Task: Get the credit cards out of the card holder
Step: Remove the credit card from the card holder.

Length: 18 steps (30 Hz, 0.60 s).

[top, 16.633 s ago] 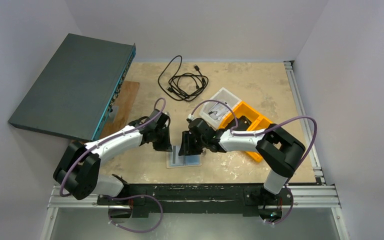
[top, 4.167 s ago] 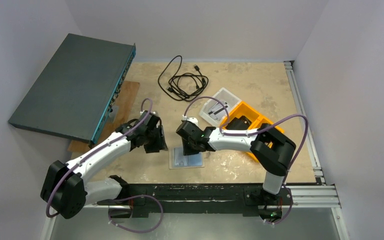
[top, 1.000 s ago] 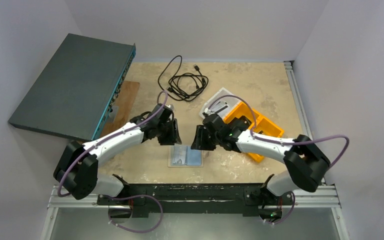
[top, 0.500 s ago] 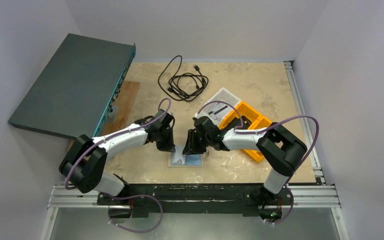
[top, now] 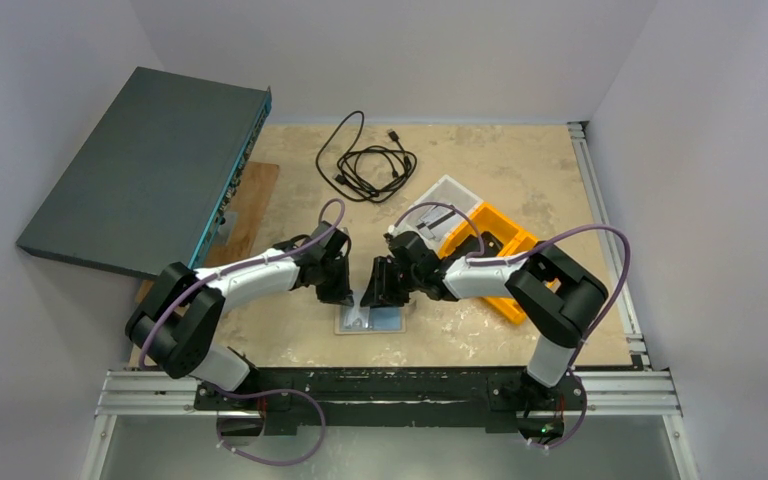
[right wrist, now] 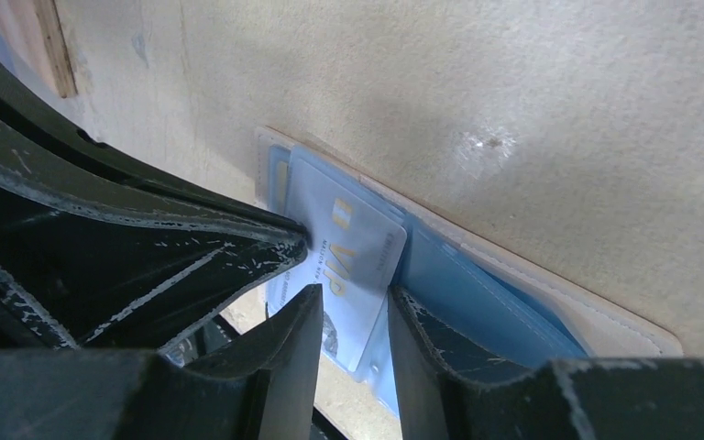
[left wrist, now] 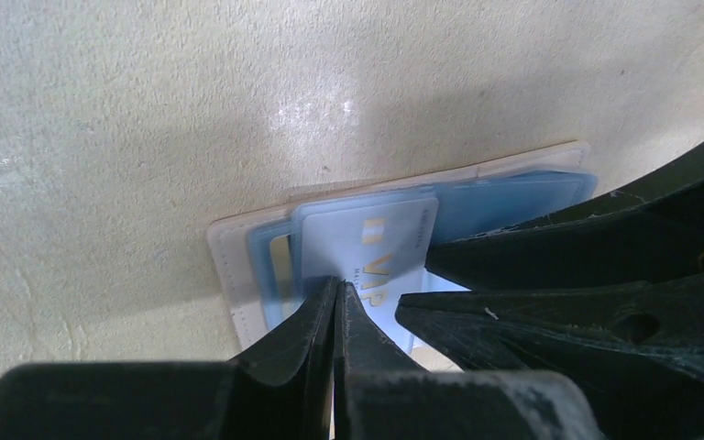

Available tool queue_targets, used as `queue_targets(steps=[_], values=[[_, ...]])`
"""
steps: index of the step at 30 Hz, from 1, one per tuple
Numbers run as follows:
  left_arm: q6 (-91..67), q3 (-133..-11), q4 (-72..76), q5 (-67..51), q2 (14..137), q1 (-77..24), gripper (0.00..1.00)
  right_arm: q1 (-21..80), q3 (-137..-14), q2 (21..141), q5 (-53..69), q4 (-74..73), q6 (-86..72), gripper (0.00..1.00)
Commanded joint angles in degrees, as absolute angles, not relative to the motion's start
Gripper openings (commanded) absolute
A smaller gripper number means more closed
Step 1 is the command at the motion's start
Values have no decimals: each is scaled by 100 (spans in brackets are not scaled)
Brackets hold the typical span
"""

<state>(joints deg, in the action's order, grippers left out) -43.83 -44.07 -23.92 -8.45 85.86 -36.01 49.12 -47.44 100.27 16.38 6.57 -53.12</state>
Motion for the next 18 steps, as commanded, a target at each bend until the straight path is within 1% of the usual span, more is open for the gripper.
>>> queue_targets(steps=[1,7,13,18], values=[[-4529,-4264,-2389,-726,8637,-3622,0,4914,-4661,10302,1631,866,-5300,34],[-4658,-4184,-2748,-198,8329,-3621,0,4849,-4504,9994,1434,648,-5263,35],[-4703,-4141,-2789,-117,8135,-3622,0,4843,-4433,9794,1395,589,-5260,35],[-4622,-4184,-2759,-165,8193,-3622,0,4838,-4438,9975,1544,752,-5270,35]])
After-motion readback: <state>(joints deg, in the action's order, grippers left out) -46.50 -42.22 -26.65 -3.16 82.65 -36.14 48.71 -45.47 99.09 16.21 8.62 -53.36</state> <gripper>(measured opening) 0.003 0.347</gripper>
